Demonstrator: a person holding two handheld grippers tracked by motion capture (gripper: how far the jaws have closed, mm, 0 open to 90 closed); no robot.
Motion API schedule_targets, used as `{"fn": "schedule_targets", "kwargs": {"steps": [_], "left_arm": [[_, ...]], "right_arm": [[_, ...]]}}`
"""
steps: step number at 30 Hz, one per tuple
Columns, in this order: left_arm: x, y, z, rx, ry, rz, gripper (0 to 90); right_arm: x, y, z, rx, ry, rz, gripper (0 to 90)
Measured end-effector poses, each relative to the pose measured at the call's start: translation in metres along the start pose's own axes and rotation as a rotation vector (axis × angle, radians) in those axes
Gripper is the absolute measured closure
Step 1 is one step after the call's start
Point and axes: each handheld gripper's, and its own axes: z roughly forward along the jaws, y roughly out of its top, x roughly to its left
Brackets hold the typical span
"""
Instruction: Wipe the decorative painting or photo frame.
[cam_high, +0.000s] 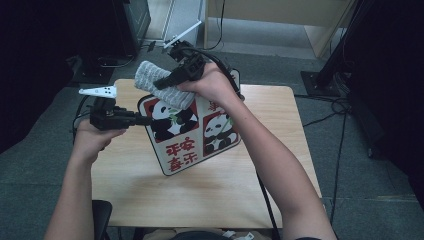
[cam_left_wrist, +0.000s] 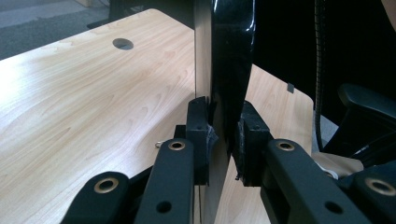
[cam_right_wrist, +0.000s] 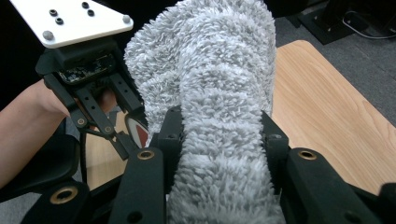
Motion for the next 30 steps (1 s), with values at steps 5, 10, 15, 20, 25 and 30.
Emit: {"fn": "schedule_targets", "kwargs": {"steps": [5, 10, 15, 20, 25, 30], "left_arm": [[0.000, 0.000, 0.000, 0.000, 0.000, 0.000, 78.7], [0.000, 0.000, 0.000, 0.000, -0.001, -0.001, 78.7], [0.000, -0.001, 0.000, -0.002, -0.003, -0.003, 78.8], [0.000, -0.001, -0.001, 0.000, 0.001, -0.003, 78.8], [0.001, -0.002, -0.001, -0.006, -0.001, -0.006, 78.8], [0.001, -0.002, -0.001, -0.007, 0.000, -0.009, 78.9]], "right_arm": [[-0.005, -0.004, -0.005, -0.008, -0.008, 0.009, 63.1], [-0.009, -0.006, -0.009, -0.010, -0.009, 0.015, 63.1], [-0.013, -0.007, -0.012, -0.006, -0.013, 0.021, 63.0], [-0.017, -0.009, -0.014, -0.007, -0.003, 0.034, 62.9], [-0.021, -0.010, -0.015, -0.009, 0.013, 0.043, 62.7], [-0.023, -0.010, -0.015, -0.009, 0.018, 0.042, 62.8]]}}
